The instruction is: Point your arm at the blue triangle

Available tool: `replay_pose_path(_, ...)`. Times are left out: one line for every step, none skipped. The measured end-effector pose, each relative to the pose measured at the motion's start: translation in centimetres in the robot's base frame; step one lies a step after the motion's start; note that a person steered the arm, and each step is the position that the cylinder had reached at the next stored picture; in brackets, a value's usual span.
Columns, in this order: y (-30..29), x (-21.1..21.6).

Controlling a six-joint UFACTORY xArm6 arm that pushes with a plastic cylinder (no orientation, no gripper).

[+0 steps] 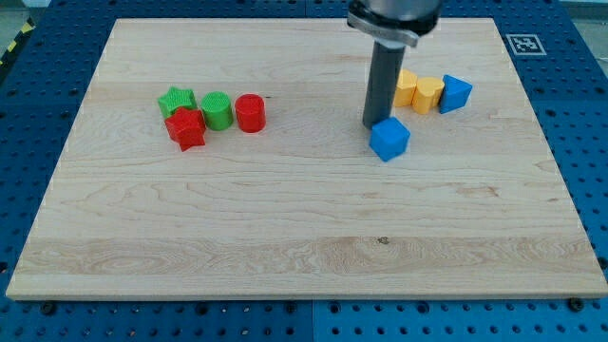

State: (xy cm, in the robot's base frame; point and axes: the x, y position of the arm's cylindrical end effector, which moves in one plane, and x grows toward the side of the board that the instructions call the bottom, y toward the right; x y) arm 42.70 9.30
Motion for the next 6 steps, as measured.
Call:
replay_pose_path(3.2,4.2)
replay_pose_path(9.7,5.4)
replay_pose_path(16.8,5.2)
replay_pose_path(22.1,1.1)
replay_pose_path(22.7,-4.5)
replay_pose_path(19.1,-9.2)
